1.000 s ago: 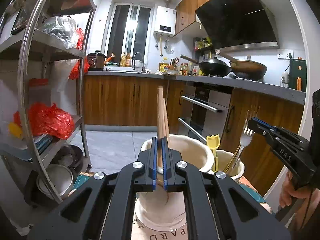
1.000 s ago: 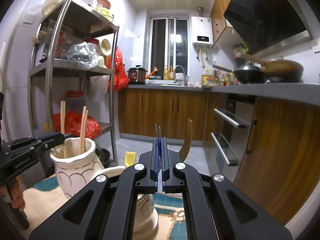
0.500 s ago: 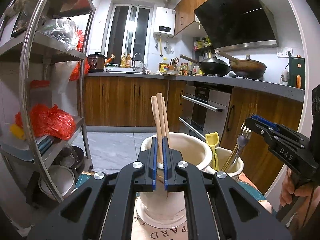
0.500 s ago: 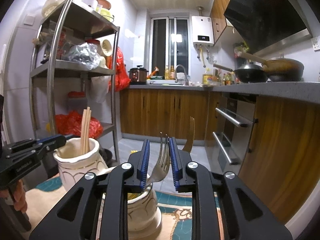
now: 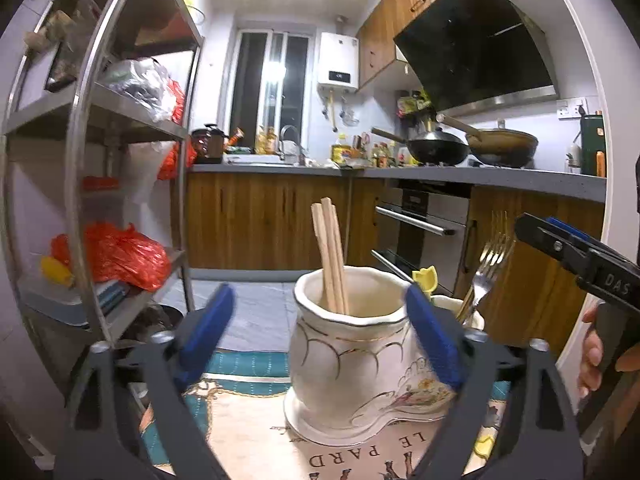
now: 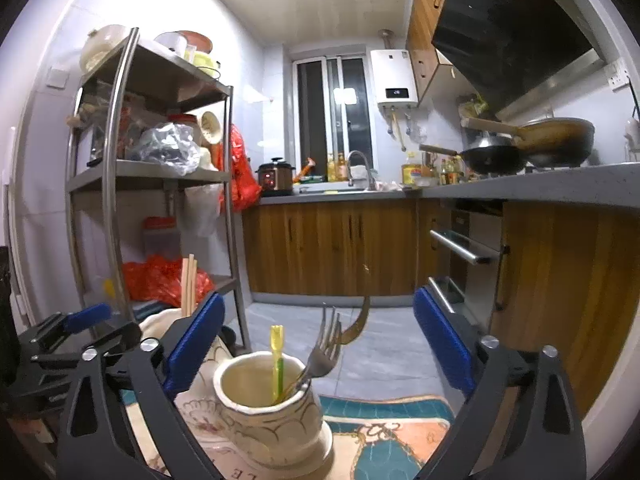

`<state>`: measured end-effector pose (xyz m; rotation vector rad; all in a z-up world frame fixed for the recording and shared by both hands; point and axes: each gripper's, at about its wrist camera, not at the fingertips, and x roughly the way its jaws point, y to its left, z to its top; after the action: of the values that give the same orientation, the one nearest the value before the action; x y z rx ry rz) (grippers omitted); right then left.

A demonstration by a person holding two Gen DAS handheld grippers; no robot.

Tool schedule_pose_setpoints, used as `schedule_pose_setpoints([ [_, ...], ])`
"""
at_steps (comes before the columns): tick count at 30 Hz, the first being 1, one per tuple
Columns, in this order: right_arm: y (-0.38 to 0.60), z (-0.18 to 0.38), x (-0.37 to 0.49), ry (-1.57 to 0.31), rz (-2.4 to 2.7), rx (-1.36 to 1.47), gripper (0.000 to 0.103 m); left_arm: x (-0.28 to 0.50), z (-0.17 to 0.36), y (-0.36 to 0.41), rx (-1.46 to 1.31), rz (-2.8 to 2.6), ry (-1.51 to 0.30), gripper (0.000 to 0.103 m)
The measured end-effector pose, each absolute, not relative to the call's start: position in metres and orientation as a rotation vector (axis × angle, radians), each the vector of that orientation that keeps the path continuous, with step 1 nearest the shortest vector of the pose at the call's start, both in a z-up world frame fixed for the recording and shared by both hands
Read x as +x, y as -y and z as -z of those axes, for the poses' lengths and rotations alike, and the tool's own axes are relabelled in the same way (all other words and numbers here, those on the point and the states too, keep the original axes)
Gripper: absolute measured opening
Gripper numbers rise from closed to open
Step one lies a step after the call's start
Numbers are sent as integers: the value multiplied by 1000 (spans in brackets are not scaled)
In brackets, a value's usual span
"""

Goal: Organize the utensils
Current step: 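Release the chopstick into the tall compartment while the right tool drops the fork, then pull both open tools back down to the remaining utensils on the cloth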

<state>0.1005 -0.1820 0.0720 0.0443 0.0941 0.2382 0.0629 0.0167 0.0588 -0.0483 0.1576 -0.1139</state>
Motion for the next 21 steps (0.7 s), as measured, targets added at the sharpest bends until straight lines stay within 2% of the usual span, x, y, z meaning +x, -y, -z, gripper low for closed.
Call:
schedule_pose_setpoints([
  [21,220,-21,68,-290,-153,89,98,37,-27,0,-16,195,-286,97],
])
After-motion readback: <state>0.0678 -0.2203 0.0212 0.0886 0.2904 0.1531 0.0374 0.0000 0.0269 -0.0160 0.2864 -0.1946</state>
